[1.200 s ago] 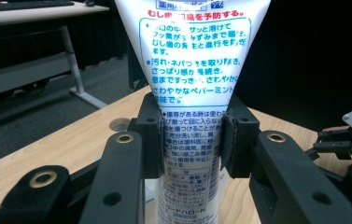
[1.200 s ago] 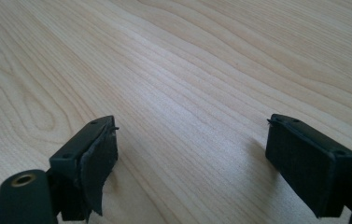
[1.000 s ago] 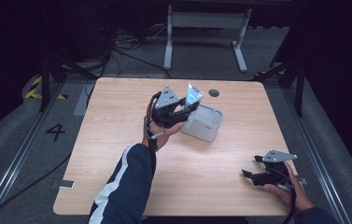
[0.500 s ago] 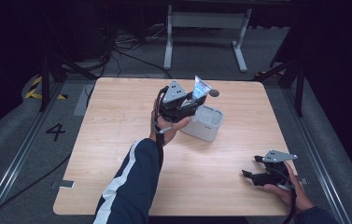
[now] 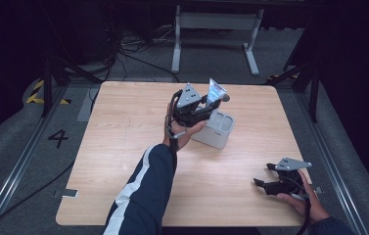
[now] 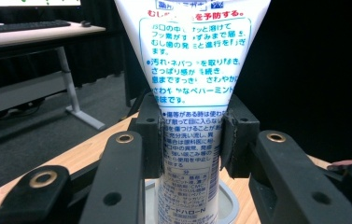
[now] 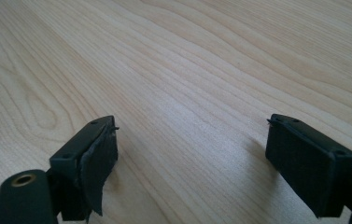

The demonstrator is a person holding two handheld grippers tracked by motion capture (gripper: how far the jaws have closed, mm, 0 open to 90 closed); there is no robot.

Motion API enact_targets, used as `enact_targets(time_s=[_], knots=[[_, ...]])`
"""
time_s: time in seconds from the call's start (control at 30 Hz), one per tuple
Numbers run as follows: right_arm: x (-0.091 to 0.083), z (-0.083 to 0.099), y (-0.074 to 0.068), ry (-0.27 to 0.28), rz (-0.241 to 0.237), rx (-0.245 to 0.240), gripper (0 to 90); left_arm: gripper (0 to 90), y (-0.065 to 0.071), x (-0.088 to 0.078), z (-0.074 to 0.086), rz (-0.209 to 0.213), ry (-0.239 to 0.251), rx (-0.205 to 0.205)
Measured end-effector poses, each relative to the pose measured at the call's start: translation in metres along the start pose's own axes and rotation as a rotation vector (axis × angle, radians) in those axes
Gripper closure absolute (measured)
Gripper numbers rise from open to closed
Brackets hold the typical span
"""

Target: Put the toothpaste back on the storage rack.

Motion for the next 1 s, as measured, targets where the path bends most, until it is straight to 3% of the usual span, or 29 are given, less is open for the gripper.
enact_targets(time_s=[0.37,0.73,0.9,1.0], knots=[[0.000,0.000,0.000,0.001,0.000,-0.004,17.0,66.2,-0.008,0.010,0.007,-0.018,0.006,-0.013],[0.000,0.000,0.000,0.001,-0.003,-0.006,17.1,66.1,-0.006,0.026,0.019,-0.006,-0.007,-0.006],[0.000,0.000,-0.001,0.001,-0.005,-0.007,17.1,66.0,-0.008,0.028,0.025,-0.007,0.009,-0.025],[0.000,0.000,-0.001,0.001,-0.006,-0.007,17.1,66.0,-0.009,0.027,0.025,-0.017,0.012,-0.017]])
Point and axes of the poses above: each handheld gripper's, and its own axes: x roughly forward along the jaws, z roughly out of its underside, y roughly to its right, the point moved 10 cm from there along x, roughly forward along the jaws, and after that the axes turned 8 degrees about z, right-handed, at the moved point
